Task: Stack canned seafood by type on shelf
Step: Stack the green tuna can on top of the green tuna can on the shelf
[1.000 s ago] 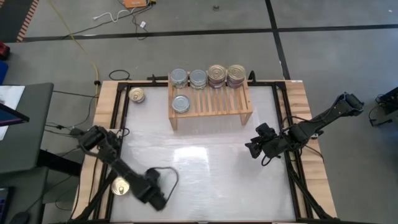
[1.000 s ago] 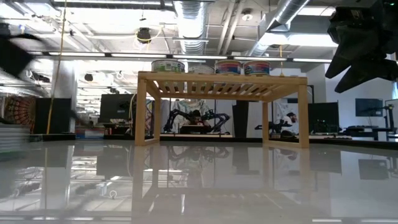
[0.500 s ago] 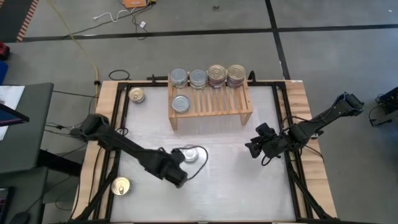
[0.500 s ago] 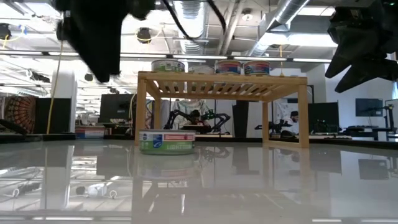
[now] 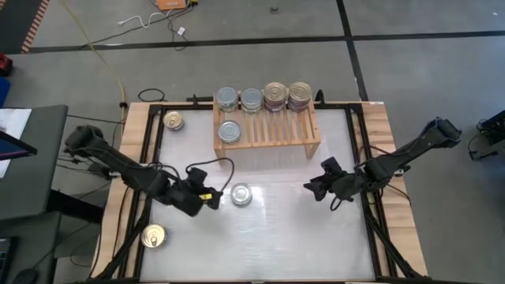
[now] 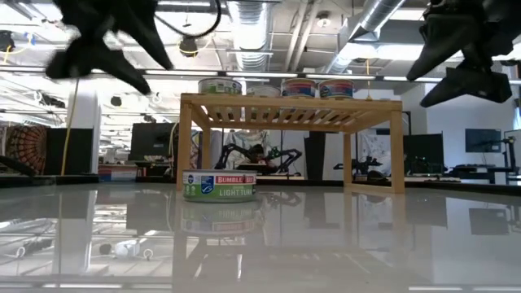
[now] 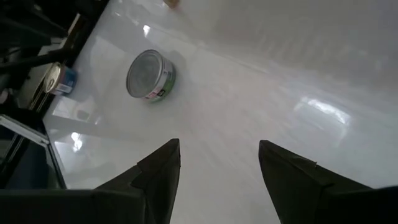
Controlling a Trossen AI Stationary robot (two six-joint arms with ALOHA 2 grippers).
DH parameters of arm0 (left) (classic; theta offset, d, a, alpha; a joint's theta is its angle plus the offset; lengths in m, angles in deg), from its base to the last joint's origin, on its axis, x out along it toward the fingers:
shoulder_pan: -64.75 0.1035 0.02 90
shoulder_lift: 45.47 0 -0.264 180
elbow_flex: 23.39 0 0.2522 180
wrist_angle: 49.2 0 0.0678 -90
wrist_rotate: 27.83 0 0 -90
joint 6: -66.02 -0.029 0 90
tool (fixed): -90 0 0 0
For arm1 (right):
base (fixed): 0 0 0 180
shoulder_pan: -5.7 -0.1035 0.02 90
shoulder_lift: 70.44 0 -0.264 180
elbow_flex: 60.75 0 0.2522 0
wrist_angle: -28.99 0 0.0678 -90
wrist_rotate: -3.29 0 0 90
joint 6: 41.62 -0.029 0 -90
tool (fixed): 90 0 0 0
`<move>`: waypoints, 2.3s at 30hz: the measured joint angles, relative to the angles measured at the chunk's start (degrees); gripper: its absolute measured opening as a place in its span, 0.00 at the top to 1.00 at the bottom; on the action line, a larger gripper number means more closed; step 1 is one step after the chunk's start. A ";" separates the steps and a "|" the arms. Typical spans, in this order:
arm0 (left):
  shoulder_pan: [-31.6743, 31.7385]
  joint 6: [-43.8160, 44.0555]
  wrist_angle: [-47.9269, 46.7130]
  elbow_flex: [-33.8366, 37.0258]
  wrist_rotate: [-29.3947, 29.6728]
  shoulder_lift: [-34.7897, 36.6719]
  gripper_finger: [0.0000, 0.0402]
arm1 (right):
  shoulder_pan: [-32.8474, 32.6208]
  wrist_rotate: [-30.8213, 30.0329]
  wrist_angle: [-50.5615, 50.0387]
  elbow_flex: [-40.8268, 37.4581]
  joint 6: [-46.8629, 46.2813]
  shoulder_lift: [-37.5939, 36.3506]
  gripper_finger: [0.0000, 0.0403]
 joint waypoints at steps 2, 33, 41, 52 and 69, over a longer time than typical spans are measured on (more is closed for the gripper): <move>1.24 -1.29 11.29 6.52 -0.51 2.34 0.57 | 0.13 0.12 1.88 0.00 -0.09 1.73 0.39; 14.06 -7.81 18.16 17.38 -15.05 5.80 0.57 | 11.45 6.59 36.13 19.02 3.34 47.10 0.48; 14.04 -8.05 18.19 17.34 -15.01 5.80 0.57 | 13.44 7.52 38.22 18.99 1.16 49.25 0.47; 14.04 -7.76 18.29 17.32 -14.74 5.78 0.57 | 14.04 11.18 38.32 22.49 -1.58 56.20 0.54; 14.04 -6.73 18.58 17.29 -15.61 5.07 0.57 | 15.52 14.91 36.65 25.03 0.37 57.44 0.80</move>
